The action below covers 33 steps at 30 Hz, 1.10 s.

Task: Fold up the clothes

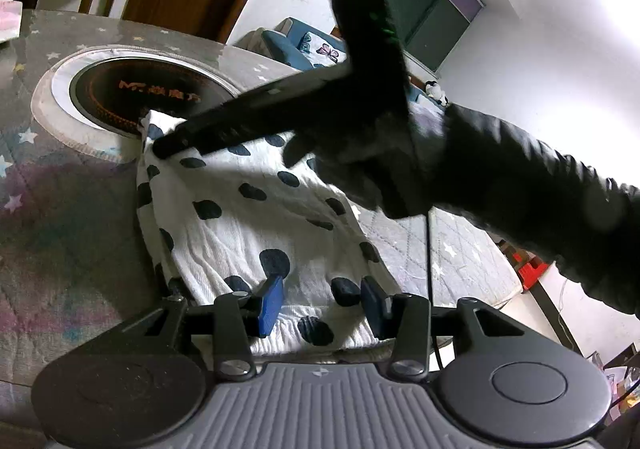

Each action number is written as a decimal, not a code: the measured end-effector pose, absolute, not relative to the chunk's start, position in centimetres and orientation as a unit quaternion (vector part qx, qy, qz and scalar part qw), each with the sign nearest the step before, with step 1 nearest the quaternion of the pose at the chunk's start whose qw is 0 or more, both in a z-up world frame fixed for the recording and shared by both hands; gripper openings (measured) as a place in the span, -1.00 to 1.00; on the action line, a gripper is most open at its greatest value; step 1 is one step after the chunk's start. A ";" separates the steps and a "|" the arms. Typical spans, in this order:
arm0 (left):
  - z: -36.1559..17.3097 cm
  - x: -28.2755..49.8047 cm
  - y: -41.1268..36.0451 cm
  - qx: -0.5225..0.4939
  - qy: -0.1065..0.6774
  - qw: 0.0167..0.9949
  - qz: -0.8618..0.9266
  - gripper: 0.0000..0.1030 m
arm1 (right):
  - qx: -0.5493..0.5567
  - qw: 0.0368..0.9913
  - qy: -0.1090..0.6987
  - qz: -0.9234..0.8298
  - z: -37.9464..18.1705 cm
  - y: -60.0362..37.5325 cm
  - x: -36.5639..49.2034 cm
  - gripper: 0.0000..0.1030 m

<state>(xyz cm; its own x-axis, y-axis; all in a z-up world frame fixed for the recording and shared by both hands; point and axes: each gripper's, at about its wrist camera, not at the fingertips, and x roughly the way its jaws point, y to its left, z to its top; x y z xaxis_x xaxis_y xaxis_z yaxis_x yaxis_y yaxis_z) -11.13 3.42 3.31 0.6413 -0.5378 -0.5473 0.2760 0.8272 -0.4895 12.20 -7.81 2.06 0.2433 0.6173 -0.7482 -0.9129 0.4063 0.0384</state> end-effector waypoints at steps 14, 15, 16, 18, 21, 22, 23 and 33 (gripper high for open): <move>5.0 -12.7 4.4 -0.174 0.335 0.899 -0.221 -0.07 | -0.151 0.803 0.373 0.441 3.7 -14.2 15.6 -0.25; 5.3 -13.1 4.7 -0.172 0.333 0.901 -0.220 -0.06 | -0.148 0.803 0.377 0.437 3.6 -14.9 15.6 -0.25; 5.6 -13.5 4.8 -0.170 0.332 0.902 -0.218 -0.06 | -0.146 0.804 0.381 0.432 3.5 -15.7 15.6 -0.25; 5.9 -14.2 5.1 -0.167 0.334 0.902 -0.215 -0.06 | -0.141 0.806 0.389 0.424 3.4 -17.1 15.6 -0.25; 6.0 -15.1 5.4 -0.163 0.342 0.901 -0.213 -0.06 | -0.128 0.805 0.397 0.421 2.9 -18.3 15.8 -0.25; 6.0 -15.3 5.5 -0.162 0.345 0.899 -0.213 -0.06 | -0.125 0.805 0.400 0.420 2.7 -18.4 15.8 -0.25; 5.9 -15.7 5.5 -0.161 0.350 0.898 -0.211 -0.06 | -0.123 0.805 0.402 0.419 2.5 -18.5 15.9 -0.26; 3.9 -16.5 5.7 -0.170 0.395 0.882 -0.191 -0.06 | -0.136 0.811 0.408 0.396 2.3 -19.2 15.1 -0.47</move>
<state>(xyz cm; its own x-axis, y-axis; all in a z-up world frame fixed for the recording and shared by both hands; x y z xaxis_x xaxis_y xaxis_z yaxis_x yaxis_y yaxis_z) -16.46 5.66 3.91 0.6150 -0.4707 -0.6326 0.2026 0.8696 -0.4502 15.08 -19.21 2.29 0.3534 0.5321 -0.7694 -0.7541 0.6488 0.1023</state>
